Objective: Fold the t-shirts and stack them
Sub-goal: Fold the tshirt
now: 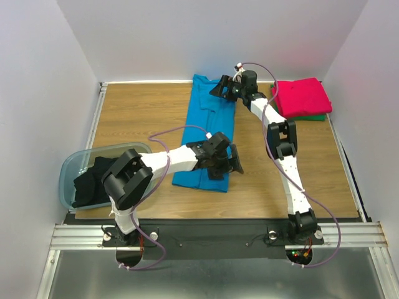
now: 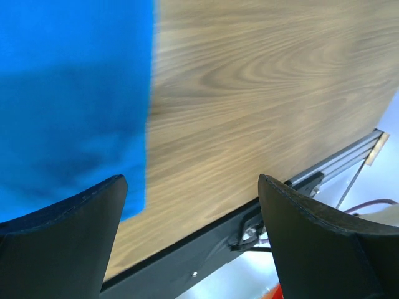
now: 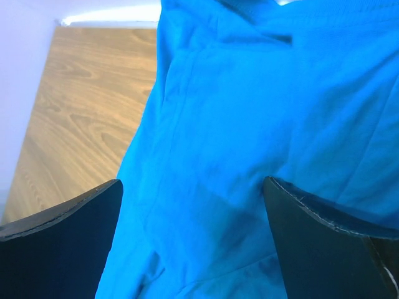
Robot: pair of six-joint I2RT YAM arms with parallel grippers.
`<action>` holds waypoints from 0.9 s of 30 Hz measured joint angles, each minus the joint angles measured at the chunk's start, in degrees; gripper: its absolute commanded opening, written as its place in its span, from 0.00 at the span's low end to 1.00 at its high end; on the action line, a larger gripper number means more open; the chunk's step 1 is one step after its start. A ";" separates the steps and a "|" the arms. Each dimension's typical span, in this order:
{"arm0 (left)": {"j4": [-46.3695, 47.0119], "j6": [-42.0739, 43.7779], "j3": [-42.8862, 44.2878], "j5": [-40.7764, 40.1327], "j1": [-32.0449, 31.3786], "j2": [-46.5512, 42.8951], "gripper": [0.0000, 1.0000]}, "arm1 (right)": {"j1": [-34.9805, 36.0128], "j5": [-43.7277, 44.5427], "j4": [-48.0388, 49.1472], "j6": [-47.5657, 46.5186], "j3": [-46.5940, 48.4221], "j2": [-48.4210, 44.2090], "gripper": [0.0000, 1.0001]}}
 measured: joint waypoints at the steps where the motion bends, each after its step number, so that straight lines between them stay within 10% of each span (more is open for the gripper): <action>1: -1.20 0.55 1.57 -1.05 -0.13 -0.13 0.98 | 0.00 -0.39 0.31 -0.04 -0.37 -0.28 1.00; 14: -15.52 2.67 -5.29 -18.97 3.98 -20.63 0.98 | 1.03 1.25 1.81 -1.88 -34.45 -37.33 1.00; 20: -17.53 2.60 -13.77 -20.04 10.56 -22.86 0.98 | 8.83 15.93 -0.02 2.05 -64.63 -65.18 1.00; 27: -16.83 3.02 -17.81 -19.93 12.57 -30.49 0.98 | 19.28 29.09 -12.70 12.63 -90.09 -77.57 0.97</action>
